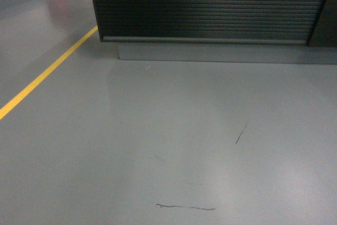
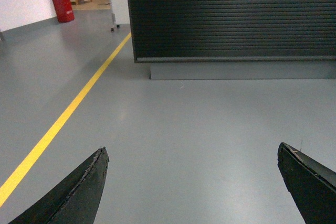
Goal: Place dark red mango on scale at checkout
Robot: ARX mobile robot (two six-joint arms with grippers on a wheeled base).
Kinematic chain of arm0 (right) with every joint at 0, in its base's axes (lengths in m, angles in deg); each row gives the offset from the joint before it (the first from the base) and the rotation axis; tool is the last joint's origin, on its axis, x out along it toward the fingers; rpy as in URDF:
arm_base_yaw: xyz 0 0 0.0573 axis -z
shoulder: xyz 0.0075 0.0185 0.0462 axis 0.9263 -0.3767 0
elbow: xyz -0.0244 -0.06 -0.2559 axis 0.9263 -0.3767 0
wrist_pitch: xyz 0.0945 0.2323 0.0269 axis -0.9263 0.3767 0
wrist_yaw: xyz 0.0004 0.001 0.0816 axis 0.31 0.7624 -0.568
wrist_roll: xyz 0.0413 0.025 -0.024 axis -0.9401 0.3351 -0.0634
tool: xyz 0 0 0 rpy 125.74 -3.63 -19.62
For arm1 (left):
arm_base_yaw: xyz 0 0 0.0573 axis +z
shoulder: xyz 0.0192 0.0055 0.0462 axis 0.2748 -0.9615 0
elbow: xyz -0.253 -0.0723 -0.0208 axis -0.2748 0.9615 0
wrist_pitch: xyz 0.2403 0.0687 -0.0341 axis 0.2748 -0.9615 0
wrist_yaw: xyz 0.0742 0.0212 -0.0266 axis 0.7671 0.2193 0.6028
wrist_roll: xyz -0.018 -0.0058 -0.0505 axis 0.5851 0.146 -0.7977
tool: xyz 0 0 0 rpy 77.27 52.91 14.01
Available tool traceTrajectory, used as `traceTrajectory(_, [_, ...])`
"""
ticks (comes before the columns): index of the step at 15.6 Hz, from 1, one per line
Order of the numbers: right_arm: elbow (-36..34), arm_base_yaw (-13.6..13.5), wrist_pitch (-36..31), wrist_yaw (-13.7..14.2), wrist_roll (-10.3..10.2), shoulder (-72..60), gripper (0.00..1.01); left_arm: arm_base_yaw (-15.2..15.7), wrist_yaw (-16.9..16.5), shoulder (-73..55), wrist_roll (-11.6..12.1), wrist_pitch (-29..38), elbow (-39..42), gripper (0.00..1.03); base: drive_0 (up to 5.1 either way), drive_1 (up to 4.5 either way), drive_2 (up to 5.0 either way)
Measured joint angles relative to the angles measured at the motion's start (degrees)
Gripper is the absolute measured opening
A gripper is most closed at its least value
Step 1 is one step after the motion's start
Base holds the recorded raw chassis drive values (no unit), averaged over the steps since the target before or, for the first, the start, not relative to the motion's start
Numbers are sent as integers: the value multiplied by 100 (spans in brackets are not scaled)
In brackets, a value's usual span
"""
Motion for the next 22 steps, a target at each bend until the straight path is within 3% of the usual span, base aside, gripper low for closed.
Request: traceTrajectory(22, [0,0,24,4,0,0,98,0,-2,0,2,9,0,98,-6,425,-436])
